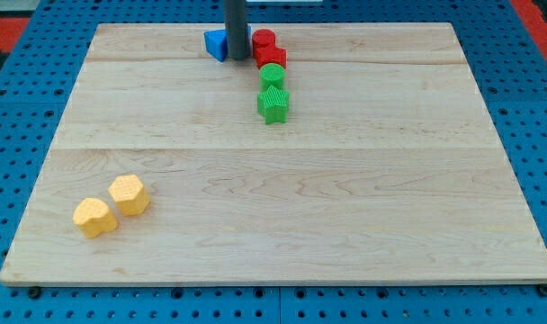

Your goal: Move the blue blocks away from the red blocks

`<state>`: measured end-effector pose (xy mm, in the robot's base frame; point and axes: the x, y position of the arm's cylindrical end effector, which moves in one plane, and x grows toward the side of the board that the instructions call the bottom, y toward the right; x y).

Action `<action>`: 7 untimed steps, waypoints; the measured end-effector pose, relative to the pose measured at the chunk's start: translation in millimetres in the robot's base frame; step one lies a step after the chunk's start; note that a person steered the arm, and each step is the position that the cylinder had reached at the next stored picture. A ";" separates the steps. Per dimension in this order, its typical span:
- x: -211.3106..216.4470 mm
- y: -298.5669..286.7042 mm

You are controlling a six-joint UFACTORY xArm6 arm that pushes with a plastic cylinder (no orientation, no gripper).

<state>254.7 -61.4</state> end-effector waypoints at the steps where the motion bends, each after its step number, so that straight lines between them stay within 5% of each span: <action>1: -25.0 -8.0; 7: -60.5 86.3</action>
<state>194.2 24.9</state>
